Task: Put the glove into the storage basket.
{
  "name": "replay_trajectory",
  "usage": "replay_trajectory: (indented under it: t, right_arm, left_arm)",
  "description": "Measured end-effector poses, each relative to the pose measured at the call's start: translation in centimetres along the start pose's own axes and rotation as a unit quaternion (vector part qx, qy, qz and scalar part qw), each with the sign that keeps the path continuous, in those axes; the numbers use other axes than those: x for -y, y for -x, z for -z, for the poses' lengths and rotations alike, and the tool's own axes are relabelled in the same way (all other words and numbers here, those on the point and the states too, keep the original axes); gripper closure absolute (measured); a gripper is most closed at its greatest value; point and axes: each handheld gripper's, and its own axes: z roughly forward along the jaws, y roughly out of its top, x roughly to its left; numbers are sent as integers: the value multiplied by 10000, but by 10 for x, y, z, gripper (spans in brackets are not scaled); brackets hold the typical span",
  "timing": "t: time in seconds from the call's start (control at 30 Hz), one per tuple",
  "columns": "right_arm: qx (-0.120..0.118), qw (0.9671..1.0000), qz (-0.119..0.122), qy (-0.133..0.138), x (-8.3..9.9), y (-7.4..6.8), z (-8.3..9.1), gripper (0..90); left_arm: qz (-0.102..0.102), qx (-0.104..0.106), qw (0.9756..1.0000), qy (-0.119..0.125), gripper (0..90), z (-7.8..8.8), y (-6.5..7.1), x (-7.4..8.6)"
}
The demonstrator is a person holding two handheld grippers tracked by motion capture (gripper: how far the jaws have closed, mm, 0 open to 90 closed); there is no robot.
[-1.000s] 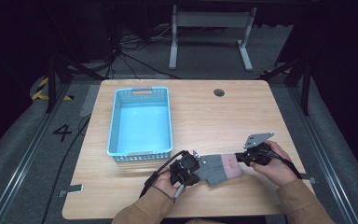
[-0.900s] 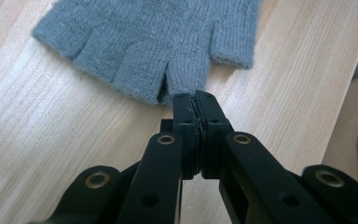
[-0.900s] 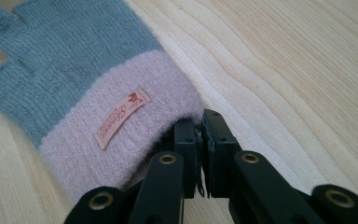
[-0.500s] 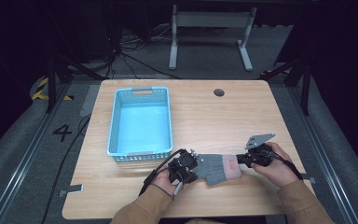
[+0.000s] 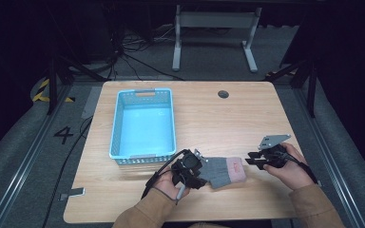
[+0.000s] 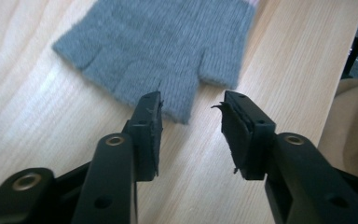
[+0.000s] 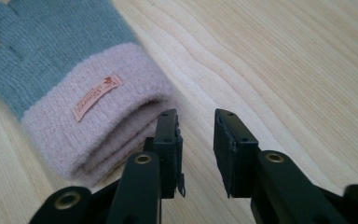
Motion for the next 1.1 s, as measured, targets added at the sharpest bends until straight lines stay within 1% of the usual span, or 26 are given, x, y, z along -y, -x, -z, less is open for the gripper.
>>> replay_trajectory:
  t: [0.07, 0.13, 0.2, 0.3, 0.37, 0.43, 0.5, 0.6, 0.67, 0.77, 0.83, 0.87, 0.93, 0.97, 1.0, 1.03, 1.1]
  right_arm:
    - [27, 9999, -98, 63, 1, 2, 2, 636]
    - [47, 9996, -230, 161, 2, 4, 5, 596]
    - [68, 9992, -338, 205, 2, 5, 7, 554]
    - [149, 9987, -431, 238, 3, 8, 11, 486]
    - [202, 9982, -493, 293, 4, 10, 13, 470]
    - [193, 9980, -483, 348, 3, 11, 14, 446]
    - [194, 9980, -462, 387, 3, 11, 16, 444]
    - [135, 9979, -456, 447, 3, 12, 17, 431]
    - [142, 9978, -452, 460, 4, 12, 18, 420]
    - [169, 9969, -653, 411, 7, 13, 21, 421]
    - [148, 9963, -757, 389, 10, 13, 22, 442]
    - [124, 9959, -815, 367, 11, 13, 23, 443]
    - [97, 9955, -879, 353, 12, 12, 24, 452]
    - [86, 9954, -884, 357, 13, 12, 25, 453]
    - [79, 9953, -900, 346, 14, 11, 25, 456]
    - [72, 9954, -894, 349, 14, 10, 26, 457]
    - [55, 9951, -918, 363, 16, 9, 27, 458]
  left_arm:
    - [32, -35, 9999, 93, 522, 3, 0, -3]
    - [68, -44, 9997, 245, 497, 6, 0, -7]
    - [69, -44, 9994, 336, 490, 8, 0, -11]
    - [66, -53, 9991, 423, 485, 7, 0, -18]
    - [60, -85, 9988, 468, 472, 6, 0, -22]
    - [94, -69, 9985, 536, 448, 4, -2, -27]
    - [101, -105, 9984, 555, 423, 1, -4, -30]
    - [148, -166, 9980, 595, 371, -4, -7, -34]
    - [150, -158, 9978, 621, 344, -7, -9, -36]
    - [107, -286, 9974, 654, 301, -11, -9, -38]
    - [71, -339, 9970, 690, 258, -14, -10, -39]
    - [39, -299, 9973, 666, 238, -15, -10, -40]
    - [3, -353, 9975, 608, 211, -19, -9, -41]
    - [-15, -296, 9976, 633, 189, -21, -9, -41]
    - [-100, -221, 9976, 644, 158, -23, -9, -42]
    - [-78, -177, 9975, 678, 147, -25, -8, -42]
    - [-110, -234, 9973, 683, 102, -29, -7, -43]
